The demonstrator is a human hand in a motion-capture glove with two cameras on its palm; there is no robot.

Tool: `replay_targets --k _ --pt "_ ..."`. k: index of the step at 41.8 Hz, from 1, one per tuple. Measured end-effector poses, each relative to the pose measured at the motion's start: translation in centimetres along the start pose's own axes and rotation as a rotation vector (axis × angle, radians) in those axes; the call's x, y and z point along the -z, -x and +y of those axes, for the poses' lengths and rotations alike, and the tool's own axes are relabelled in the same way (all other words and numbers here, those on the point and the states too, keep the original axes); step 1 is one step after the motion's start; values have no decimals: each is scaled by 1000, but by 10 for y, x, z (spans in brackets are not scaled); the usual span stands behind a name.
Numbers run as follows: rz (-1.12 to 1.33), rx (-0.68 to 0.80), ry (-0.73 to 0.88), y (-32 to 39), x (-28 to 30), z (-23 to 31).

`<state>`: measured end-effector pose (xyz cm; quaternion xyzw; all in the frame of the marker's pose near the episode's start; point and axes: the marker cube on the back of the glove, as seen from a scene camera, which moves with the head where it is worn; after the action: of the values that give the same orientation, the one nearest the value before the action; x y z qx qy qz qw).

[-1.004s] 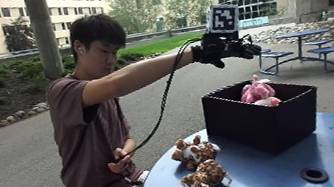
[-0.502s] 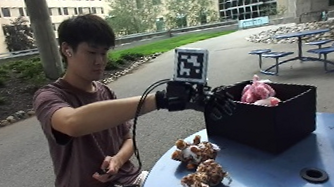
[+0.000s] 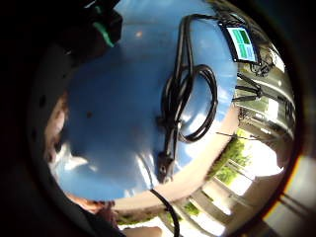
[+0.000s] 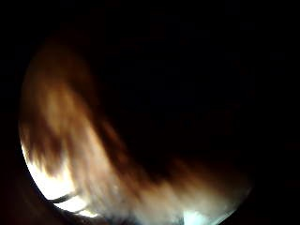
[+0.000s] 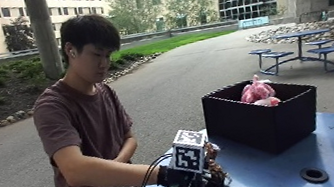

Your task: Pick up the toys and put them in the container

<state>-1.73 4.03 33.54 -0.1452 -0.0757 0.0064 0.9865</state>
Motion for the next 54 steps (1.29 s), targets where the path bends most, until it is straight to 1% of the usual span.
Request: replay_targets --k 6,17,34,40,43,49,54 --pt "-27 3 -88 -2 -6 -1" --pt "-22 0 -58 -3 -4 -2" --pt "31 -6 55 1 4 -4" --pt "85 34 59 10 12 -8" --pt "84 54 109 14 17 -11" --pt "-26 122 266 17 21 -16" --pt "-3 103 256 24 21 -22"
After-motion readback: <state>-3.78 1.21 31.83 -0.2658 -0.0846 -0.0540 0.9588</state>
